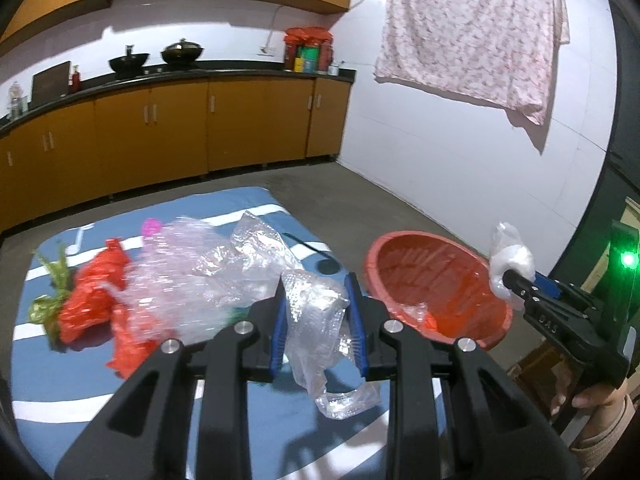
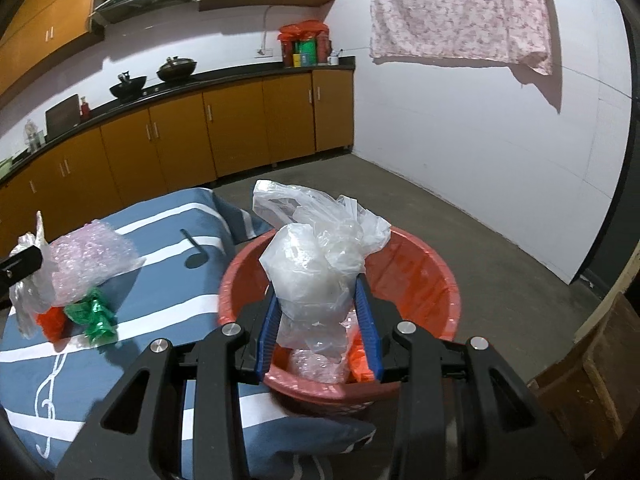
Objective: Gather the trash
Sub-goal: 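Lift both held bags and carry them over the orange basket, then open both tools to drop the white and clear bags into the basket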
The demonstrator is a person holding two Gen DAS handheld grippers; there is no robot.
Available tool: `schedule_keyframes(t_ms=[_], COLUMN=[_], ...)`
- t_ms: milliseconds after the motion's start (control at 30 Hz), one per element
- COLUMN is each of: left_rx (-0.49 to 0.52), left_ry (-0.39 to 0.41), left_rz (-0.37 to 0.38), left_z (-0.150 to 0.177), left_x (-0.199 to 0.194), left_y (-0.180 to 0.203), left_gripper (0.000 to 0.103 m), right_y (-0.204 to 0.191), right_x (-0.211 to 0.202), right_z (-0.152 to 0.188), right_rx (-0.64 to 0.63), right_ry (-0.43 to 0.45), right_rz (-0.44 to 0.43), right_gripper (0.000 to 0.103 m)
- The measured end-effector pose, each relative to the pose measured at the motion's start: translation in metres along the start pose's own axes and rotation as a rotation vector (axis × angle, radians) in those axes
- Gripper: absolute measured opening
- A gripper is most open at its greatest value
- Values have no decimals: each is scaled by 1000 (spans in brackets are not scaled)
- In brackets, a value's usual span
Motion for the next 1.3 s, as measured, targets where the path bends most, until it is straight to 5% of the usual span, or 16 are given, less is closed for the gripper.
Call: schedule_keyframes(t_ms=[900,1300], left_rx=[112,77], left_ry=[-130,-186], left_rz=[190,198], left_z=[-17,-10], left_x=[142,172], left_y=[113,112], left_gripper=[28,50], right_y=[49,63], right_x=[45,55], right_z=[-30,-25], right_rx=[95,155], right_ry=[6,-11], right_rz=[13,-21], right_gripper=[37,51])
Point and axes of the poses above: each gripper's, at about its wrist camera, not at the fingertips, and x roughly the way its jaws point, y to its right, z to its underside, the point moved 7 cm from there along x, roughly the way its jaws point, and after that the axes turned 4 degrees about -y, right-handed, at the moved point
